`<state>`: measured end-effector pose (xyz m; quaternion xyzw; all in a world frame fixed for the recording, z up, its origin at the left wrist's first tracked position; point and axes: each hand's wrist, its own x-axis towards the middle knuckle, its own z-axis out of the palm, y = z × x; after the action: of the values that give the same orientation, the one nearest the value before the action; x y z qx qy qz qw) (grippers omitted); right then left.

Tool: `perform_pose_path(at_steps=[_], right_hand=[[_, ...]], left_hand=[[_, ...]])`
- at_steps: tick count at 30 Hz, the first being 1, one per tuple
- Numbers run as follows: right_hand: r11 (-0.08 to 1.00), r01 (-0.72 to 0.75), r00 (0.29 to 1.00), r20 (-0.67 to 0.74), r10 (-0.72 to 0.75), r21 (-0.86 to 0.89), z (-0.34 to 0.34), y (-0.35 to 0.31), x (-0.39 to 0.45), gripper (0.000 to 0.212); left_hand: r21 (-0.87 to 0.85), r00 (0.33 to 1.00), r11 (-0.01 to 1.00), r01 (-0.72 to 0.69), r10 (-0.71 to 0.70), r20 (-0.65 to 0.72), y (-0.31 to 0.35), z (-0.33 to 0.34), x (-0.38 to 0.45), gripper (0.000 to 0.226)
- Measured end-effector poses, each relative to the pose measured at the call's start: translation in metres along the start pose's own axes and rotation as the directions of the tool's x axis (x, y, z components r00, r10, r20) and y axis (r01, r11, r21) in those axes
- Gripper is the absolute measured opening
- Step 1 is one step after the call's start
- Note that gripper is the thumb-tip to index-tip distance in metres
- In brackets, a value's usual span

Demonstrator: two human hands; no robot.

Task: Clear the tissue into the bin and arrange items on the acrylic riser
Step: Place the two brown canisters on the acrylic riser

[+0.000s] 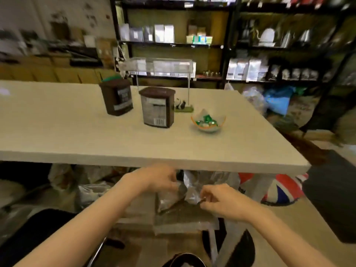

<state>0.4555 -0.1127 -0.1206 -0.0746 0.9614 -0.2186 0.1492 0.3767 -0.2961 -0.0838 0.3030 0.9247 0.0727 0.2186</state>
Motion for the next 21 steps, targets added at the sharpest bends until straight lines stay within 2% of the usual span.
perform_pose_path(at_steps=[4,7,9,11,14,15,17,19,21], right_hand=[[0.998,0.066,0.990,-0.122,-0.064,0.015,-0.059,-0.038,-0.001,0.027],[0.995,0.091,0.967,-0.241,-0.081,0.030,-0.091,-0.055,0.008,0.027],[0.991,0.118,0.942,-0.323,-0.092,0.060,-0.106,-0.060,0.020,0.027],[0.984,0.144,0.910,-0.404,-0.090,0.104,-0.117,-0.065,0.035,0.028],[0.964,0.169,0.865,-0.499,-0.046,0.204,-0.127,-0.068,0.064,0.027],[0.953,0.180,0.856,-0.516,-0.030,0.242,-0.129,-0.068,0.075,0.029],[0.930,0.199,0.845,-0.535,-0.003,0.310,-0.128,-0.068,0.097,0.037],[0.899,0.220,0.836,-0.548,0.026,0.378,-0.127,-0.068,0.117,0.049],[0.858,0.232,0.841,-0.538,0.060,0.459,-0.123,-0.068,0.137,0.063]], left_hand=[[-0.005,0.995,0.998,0.067,-0.067,-0.074,-0.002,-0.073,-0.025,0.036],[-0.068,0.973,0.997,0.038,-0.052,-0.226,-0.004,-0.111,-0.035,0.034],[-0.101,0.936,0.995,0.019,-0.053,-0.347,-0.011,-0.129,-0.034,0.035],[-0.210,0.887,0.977,0.025,-0.118,-0.446,-0.021,-0.141,-0.026,0.036],[-0.412,0.763,0.911,0.008,-0.272,-0.587,-0.035,-0.147,-0.008,0.040],[-0.467,0.722,0.884,-0.008,-0.318,-0.614,-0.041,-0.146,0.000,0.047],[-0.540,0.679,0.841,-0.035,-0.376,-0.630,-0.055,-0.140,0.019,0.078],[-0.598,0.688,0.800,-0.057,-0.403,-0.604,-0.067,-0.132,0.038,0.106],[-0.637,0.712,0.767,-0.076,-0.406,-0.573,-0.076,-0.124,0.053,0.117]])
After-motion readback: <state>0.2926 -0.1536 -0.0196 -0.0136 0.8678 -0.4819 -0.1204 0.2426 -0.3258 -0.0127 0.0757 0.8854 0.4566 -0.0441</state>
